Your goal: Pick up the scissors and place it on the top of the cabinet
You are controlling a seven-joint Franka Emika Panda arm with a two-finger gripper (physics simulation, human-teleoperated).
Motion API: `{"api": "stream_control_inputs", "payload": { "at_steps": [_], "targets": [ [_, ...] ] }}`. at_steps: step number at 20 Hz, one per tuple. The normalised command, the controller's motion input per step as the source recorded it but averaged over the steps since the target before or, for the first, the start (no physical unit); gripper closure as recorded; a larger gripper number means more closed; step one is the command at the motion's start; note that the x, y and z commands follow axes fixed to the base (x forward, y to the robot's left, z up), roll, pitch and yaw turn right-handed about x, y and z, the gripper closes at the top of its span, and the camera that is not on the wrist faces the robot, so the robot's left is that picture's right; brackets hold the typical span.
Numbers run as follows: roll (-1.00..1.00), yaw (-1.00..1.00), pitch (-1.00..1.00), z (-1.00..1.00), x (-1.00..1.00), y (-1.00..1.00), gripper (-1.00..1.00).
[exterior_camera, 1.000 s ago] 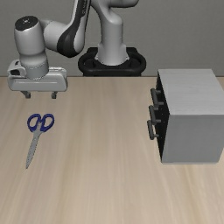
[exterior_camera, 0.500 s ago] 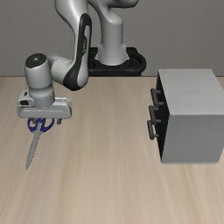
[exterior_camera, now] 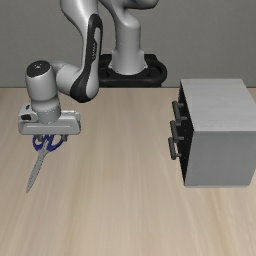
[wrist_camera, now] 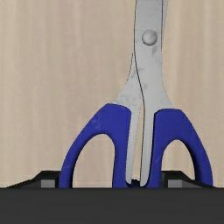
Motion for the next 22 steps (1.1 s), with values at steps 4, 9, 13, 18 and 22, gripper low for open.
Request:
{"api": "stream_control_inputs", "payload": {
  "at_steps": [4,9,13,18,22],
  "targets": [
    [0.0,0.0,0.0,0.0,0.0,0.0,1.0],
    [0.0,0.0,0.0,1.0,0.0,0.0,1.0],
    [0.0,0.0,0.0,1.0,0.0,0.0,1.0],
    [0.0,0.0,0.0,1.0,0.0,0.0,1.0],
    [0.0,0.0,0.0,1.0,0.0,0.0,1.0]
  ]
}}
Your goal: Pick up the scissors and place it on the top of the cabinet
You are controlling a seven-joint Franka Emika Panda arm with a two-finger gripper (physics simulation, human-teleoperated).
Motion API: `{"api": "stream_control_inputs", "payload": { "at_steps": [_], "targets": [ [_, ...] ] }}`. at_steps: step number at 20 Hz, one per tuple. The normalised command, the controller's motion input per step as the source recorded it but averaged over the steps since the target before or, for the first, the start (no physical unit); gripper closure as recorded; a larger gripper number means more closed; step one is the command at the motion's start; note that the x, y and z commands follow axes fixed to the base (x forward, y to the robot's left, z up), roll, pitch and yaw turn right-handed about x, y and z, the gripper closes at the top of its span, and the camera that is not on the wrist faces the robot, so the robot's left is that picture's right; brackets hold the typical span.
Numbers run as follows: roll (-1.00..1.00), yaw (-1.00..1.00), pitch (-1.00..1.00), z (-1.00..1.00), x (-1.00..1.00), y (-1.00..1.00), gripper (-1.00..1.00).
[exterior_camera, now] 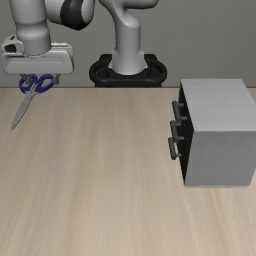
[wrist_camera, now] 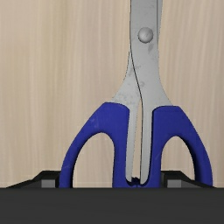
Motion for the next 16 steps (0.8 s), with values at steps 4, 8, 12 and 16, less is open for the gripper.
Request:
{"api": "stream_control_inputs", "payload": {
  "at_steps": [4,8,12,16],
  "targets": [
    [0.0,0.0,0.0,1.0,0.0,0.0,1.0],
    [0.0,0.0,0.0,0.75,0.0,0.25,1.0],
    [0.0,0.0,0.0,0.0,0.0,1.0,1.0],
    [0.0,0.0,0.0,0.0,0.0,1.0,1.0]
  ]
}}
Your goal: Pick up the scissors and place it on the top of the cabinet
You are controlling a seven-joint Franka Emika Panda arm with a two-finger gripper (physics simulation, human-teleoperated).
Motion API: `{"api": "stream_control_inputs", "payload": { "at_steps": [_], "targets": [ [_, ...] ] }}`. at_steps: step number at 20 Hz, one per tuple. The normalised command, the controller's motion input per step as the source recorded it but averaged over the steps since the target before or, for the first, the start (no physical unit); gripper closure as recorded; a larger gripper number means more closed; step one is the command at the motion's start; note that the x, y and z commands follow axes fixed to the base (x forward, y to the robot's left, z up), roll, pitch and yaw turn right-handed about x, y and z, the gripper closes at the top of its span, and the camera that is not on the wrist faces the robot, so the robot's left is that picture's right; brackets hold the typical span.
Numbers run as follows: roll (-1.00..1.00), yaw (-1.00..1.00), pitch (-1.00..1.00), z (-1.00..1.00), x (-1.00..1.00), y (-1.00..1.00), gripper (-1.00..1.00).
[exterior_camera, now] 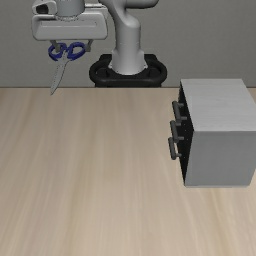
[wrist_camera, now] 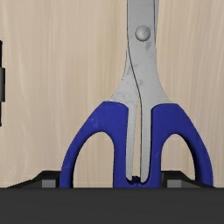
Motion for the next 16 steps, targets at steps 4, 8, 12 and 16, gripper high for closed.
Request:
{"api": "stream_control_inputs", "payload": {
  "at_steps": [4,8,12,16],
  "targets": [
    [0.0,0.0,0.0,0.0,0.0,1.0,1.0],
    [0.0,0.0,0.0,0.0,0.0,1.0,1.0],
    [0.0,0.0,0.0,0.0,0.0,1.0,1.0],
    [0.0,0.0,0.0,0.0,0.0,1.0,1.0]
  ]
}}
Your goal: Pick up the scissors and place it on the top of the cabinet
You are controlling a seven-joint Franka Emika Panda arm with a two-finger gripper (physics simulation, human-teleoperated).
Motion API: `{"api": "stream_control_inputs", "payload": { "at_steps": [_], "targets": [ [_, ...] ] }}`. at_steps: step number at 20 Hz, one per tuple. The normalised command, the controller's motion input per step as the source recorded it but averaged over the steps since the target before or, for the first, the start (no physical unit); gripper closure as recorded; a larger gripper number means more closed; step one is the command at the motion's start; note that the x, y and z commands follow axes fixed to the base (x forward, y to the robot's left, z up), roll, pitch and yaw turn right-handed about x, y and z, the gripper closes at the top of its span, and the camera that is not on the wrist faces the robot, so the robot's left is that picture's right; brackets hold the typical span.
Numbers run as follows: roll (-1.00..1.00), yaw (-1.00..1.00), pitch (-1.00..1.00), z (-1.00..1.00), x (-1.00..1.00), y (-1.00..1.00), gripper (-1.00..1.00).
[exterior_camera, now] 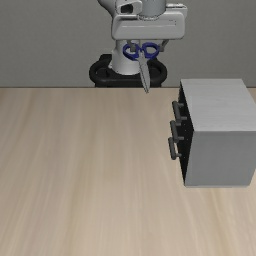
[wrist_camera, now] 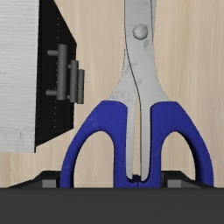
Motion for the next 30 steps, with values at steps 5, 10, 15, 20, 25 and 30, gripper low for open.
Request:
{"api": "stream_control_inputs", "payload": {
  "at_steps": [5,10,15,20,25,30],
  "targets": [
    [0.0,0.0,0.0,0.0,0.0,1.0,1.0],
    [0.0,0.0,0.0,0.0,0.0,1.0,1.0],
    [0.0,0.0,0.0,0.0,0.0,1.0,1.0],
    [0.0,0.0,0.0,0.0,0.6,0.0,-1.0],
    [0.0,0.0,0.0,0.0,0.0,0.0,-1.0],
    [0.0,0.0,0.0,0.0,0.0,0.0,-1.0]
  ]
}}
